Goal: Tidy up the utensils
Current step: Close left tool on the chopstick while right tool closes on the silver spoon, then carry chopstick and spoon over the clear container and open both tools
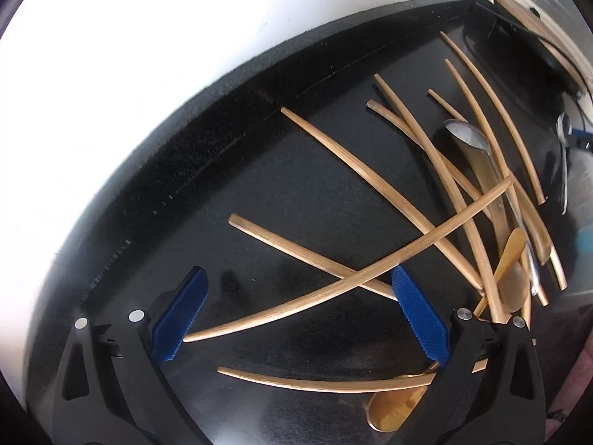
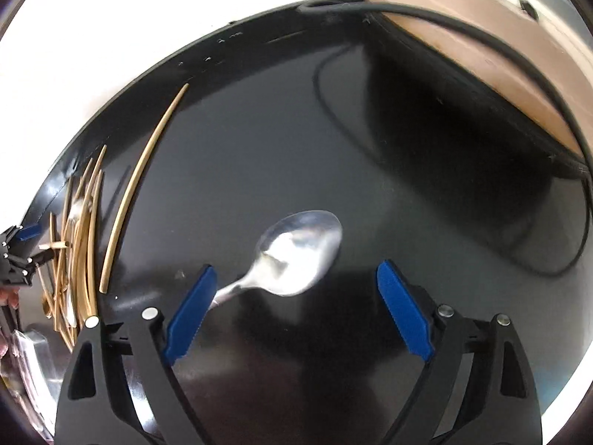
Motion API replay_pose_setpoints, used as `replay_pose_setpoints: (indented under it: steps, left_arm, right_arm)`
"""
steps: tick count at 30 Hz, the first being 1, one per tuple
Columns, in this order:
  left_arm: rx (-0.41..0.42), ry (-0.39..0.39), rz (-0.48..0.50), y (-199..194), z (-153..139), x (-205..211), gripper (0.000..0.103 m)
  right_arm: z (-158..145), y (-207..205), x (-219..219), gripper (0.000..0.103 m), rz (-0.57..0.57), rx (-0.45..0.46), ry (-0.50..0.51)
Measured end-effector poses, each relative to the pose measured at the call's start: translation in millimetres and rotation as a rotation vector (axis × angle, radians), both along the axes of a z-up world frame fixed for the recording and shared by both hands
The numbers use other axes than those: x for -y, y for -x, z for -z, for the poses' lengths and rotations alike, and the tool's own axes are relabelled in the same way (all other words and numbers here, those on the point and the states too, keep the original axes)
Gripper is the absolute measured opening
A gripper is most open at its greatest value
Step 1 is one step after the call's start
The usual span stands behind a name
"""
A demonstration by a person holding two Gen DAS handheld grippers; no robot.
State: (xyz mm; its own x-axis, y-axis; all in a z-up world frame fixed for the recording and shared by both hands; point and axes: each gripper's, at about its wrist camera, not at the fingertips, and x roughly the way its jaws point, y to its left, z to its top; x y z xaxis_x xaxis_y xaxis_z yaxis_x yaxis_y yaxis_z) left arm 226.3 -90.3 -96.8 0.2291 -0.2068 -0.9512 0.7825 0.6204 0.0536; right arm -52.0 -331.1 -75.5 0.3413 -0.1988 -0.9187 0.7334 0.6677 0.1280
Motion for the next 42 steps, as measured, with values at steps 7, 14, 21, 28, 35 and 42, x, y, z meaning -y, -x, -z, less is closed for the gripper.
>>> replay_pose_setpoints:
  steps: [7, 14, 21, 28, 35, 42]
  left_arm:
    - [0.021, 0.095, 0.059, 23, 6, 2, 0.064]
    - [-0.108, 0.257, -0.029, 29, 8, -7, 0.006]
    - [-0.135, 0.361, -0.155, 51, -13, -35, 0.005]
    - [-0.147, 0.475, -0.316, 77, -44, -60, 0.005]
    - [-0.104, 0.498, -0.370, 119, -77, -81, 0.005]
    - [-0.013, 0.449, -0.521, 140, -124, -133, 0.005]
  right_arm:
    - [2, -20, -10, 0.016, -0.056, 0.086, -0.037]
    - [-8, -18, -14, 0.006, -0.042, 0.200, -0.169]
    - [-28, -10, -42, 0.003, -0.081, 0.278, -0.210]
    - [-36, -10, -87, 0.003, -0.174, 0.306, -0.273]
    - [-66, -15, -117, 0.003, -0.266, 0.390, -0.325]
    - [-92, -48, -159, 0.003, -0.453, 0.410, -0.345]
